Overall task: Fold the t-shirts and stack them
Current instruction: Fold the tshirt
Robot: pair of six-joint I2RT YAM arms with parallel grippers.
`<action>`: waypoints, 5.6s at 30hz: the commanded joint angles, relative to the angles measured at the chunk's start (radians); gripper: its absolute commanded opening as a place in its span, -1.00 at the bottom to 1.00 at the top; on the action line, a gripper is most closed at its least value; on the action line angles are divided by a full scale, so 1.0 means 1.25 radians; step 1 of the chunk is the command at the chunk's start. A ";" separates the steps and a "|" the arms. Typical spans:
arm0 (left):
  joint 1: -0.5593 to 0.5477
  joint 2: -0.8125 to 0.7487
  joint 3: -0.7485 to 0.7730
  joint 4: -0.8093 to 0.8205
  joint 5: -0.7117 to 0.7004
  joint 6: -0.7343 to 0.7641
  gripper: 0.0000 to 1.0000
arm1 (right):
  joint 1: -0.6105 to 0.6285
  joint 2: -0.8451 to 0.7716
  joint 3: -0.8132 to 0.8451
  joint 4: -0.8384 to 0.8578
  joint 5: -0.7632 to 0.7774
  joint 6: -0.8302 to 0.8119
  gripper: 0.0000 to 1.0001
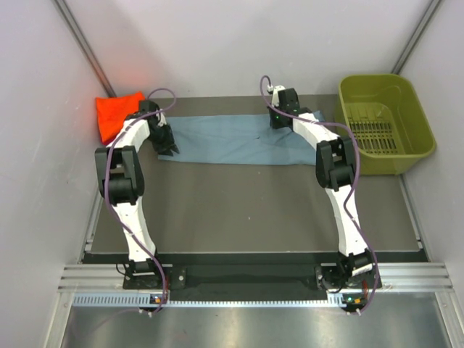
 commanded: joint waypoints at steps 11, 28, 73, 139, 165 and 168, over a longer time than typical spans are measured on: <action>0.009 -0.054 -0.013 0.010 0.025 -0.005 -0.28 | 0.014 -0.082 0.009 0.061 -0.018 -0.090 -0.99; 0.000 -0.039 -0.002 0.016 0.019 -0.003 -0.28 | 0.056 -0.036 0.082 0.045 -0.020 -0.132 -0.61; 0.095 0.053 0.014 0.007 0.028 -0.022 -0.24 | -0.223 -0.503 -0.595 -0.126 -0.172 -0.034 0.22; 0.097 -0.014 -0.013 -0.039 -0.014 0.007 -1.00 | -0.184 -0.372 -0.549 -0.141 -0.021 -0.051 -0.30; 0.030 -0.449 -0.473 -0.086 0.091 -0.037 -1.00 | -0.184 -0.125 -0.139 -0.114 0.009 -0.041 -0.32; 0.000 -0.483 -0.497 -0.097 0.085 -0.021 -1.00 | -0.181 -0.084 -0.077 -0.107 0.006 -0.035 -0.32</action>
